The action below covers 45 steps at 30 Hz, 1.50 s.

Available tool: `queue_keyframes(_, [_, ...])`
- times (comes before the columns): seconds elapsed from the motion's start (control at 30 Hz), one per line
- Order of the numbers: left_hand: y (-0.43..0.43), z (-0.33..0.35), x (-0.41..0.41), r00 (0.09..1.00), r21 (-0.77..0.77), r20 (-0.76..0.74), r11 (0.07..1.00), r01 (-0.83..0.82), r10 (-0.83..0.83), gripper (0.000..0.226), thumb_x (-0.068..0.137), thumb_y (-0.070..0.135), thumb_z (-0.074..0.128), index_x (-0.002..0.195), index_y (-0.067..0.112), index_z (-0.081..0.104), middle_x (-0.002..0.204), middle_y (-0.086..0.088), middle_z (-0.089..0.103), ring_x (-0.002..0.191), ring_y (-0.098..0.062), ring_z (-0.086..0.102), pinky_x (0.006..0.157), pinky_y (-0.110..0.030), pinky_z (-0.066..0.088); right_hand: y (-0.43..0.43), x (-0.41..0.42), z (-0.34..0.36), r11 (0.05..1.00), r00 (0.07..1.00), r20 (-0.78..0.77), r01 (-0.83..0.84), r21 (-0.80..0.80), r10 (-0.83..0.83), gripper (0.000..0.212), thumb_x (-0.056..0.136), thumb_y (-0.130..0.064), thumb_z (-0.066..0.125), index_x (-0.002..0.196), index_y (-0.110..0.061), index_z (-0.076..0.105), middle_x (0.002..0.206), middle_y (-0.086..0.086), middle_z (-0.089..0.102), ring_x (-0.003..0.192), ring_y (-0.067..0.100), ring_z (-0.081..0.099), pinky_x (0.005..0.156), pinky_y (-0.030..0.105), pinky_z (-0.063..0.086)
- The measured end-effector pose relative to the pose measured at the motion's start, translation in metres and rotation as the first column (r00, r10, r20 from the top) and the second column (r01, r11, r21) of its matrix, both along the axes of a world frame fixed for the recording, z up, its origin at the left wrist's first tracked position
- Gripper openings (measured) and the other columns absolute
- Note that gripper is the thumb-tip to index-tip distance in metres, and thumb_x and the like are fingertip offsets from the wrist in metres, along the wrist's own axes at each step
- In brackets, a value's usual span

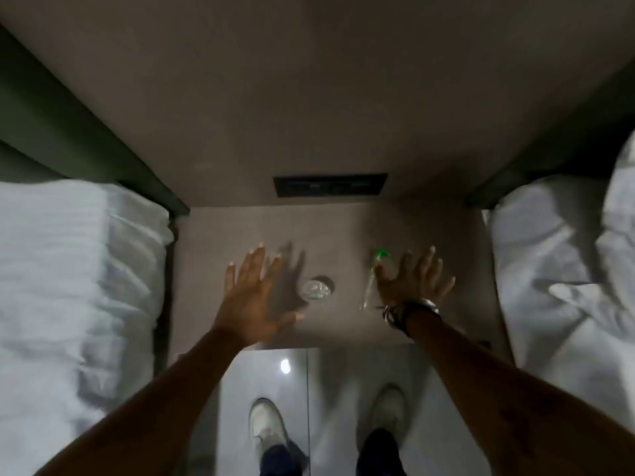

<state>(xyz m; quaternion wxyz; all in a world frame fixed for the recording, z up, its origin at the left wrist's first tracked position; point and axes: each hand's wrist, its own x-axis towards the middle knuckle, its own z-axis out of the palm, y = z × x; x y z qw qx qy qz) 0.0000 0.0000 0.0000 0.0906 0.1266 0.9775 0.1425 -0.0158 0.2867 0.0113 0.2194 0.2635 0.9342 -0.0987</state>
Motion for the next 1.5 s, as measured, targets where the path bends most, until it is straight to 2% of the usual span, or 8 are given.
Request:
queue_keyframes(0.33, [0.04,-0.086,-0.016,0.996,0.24,0.09,0.971,-0.012,-0.01,0.105,0.057,0.082,0.062,0.139,0.059,0.001,0.16,-0.01,-0.011,0.144,-0.026,-0.016,0.109,-0.054,-0.015,-0.006,-0.047,-0.109,0.976,0.972,0.112,0.199,0.085,-0.207,0.07,0.088,-0.068,0.035,0.134,-0.017,0.051,0.161,0.019,0.008,0.146,0.04,0.004,0.114,0.067,0.002])
queue_keyframes(0.53, [0.039,-0.096,-0.014,0.995,0.286,0.087,0.956,-0.062,0.039,0.082,0.062,0.068,0.074,0.134,0.039,0.049,0.161,-0.009,-0.001,0.145,-0.026,-0.009,0.111,-0.06,-0.007,-0.017,-0.059,-0.12,0.964,0.966,0.051,0.249,0.098,-0.255,0.061,0.09,-0.052,0.047,0.137,-0.011,0.048,0.158,0.02,0.019,0.146,0.037,0.01,0.115,0.065,0.004])
queue_keyframes(0.87, [0.044,-0.1,-0.016,0.997,0.377,0.04,0.923,-0.082,0.072,0.063,0.06,0.055,0.083,0.117,0.037,0.065,0.159,-0.01,0.012,0.144,-0.026,-0.001,0.109,-0.059,-0.003,-0.008,-0.076,-0.126,0.925,0.925,0.046,0.376,0.055,-0.378,0.064,0.078,-0.055,0.064,0.124,-0.011,0.058,0.149,0.016,0.04,0.14,0.034,0.024,0.114,0.064,0.012])
queue_keyframes(1.03, [0.045,-0.102,-0.015,0.995,0.404,0.066,0.91,-0.095,0.074,0.051,0.065,0.057,0.078,0.11,0.035,0.067,0.159,-0.002,0.01,0.145,-0.021,-0.004,0.111,-0.055,-0.006,-0.007,-0.074,-0.099,0.668,0.775,-0.042,0.515,-0.537,-0.631,0.037,0.062,-0.042,0.074,0.08,-0.01,0.069,0.086,0.01,0.064,0.091,0.028,0.058,0.085,0.055,0.049])
queue_keyframes(1.13, [0.047,-0.107,-0.016,0.994,0.38,0.084,0.92,-0.093,0.066,0.051,0.066,0.06,0.076,0.11,0.037,0.067,0.159,0.003,0.006,0.144,-0.017,-0.008,0.112,-0.055,-0.005,-0.004,-0.063,-0.062,0.413,0.736,0.01,0.391,-0.822,-0.677,0.014,0.083,-0.029,0.07,0.082,-0.017,0.064,0.077,-0.003,0.058,0.075,0.014,0.057,0.053,0.011,0.048])
queue_keyframes(1.23, [0.05,-0.11,-0.019,0.992,0.335,0.115,0.937,-0.095,0.059,0.053,0.065,0.063,0.074,0.112,0.04,0.065,0.16,0.0,0.006,0.143,-0.017,-0.009,0.113,-0.056,-0.005,-0.019,-0.041,-0.035,0.451,0.68,-0.163,0.27,-0.851,-0.715,0.023,0.078,-0.044,0.069,0.084,-0.023,0.076,0.068,-0.013,0.066,0.055,-0.007,0.055,0.038,0.002,0.035])
queue_keyframes(1.37, [0.057,-0.109,-0.018,0.988,0.316,0.146,0.944,-0.089,0.044,0.052,0.063,0.063,0.075,0.111,0.046,0.063,0.16,-0.002,0.009,0.145,-0.024,-0.003,0.11,-0.056,-0.005,-0.045,-0.026,-0.024,0.351,0.594,-0.175,0.194,-0.916,-0.785,0.017,0.076,-0.037,0.075,0.083,-0.022,0.076,0.071,-0.018,0.072,0.068,-0.004,0.062,0.072,0.018,0.047])
queue_keyframes(1.5, [0.048,-0.108,-0.013,0.984,0.364,0.128,0.917,-0.162,0.123,0.055,0.061,0.063,0.076,0.111,0.046,0.061,0.16,-0.004,0.015,0.145,-0.027,0.004,0.108,-0.053,-0.007,-0.076,-0.028,-0.023,0.537,0.638,-0.379,0.066,-0.841,-0.671,0.014,0.08,-0.029,0.073,0.085,-0.042,0.069,0.131,0.006,0.061,0.12,0.012,0.055,0.099,0.024,0.045])
